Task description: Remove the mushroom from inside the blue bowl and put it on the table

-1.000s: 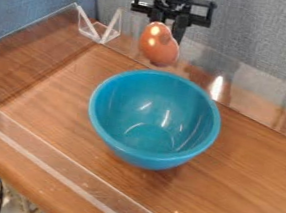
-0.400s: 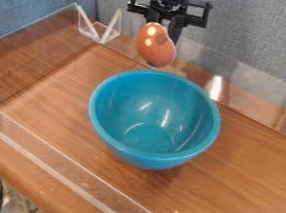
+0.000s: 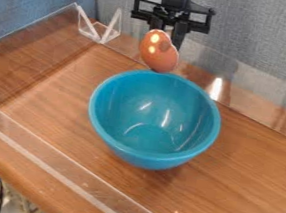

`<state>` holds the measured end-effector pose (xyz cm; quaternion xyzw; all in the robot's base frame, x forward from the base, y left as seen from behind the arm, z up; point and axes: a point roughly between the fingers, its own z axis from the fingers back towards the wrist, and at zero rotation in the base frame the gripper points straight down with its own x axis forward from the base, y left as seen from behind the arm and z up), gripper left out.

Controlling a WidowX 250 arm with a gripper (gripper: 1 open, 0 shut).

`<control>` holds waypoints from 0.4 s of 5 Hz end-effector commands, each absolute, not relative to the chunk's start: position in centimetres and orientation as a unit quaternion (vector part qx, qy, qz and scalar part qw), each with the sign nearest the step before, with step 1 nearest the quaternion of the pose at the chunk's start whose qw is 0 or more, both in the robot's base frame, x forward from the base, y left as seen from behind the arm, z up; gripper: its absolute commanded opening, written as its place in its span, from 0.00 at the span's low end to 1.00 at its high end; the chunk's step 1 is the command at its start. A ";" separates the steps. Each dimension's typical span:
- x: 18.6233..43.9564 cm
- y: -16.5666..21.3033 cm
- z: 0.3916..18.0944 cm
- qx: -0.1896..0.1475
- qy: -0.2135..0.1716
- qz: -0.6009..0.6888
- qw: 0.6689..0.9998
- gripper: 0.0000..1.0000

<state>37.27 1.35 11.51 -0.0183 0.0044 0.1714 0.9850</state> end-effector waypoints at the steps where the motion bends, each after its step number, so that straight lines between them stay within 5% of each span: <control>1: 35.7 3.0 12.9 -0.015 -0.019 0.157 0.987 0.00; 2: 32.4 7.2 13.6 -0.013 -0.021 0.193 0.981 0.00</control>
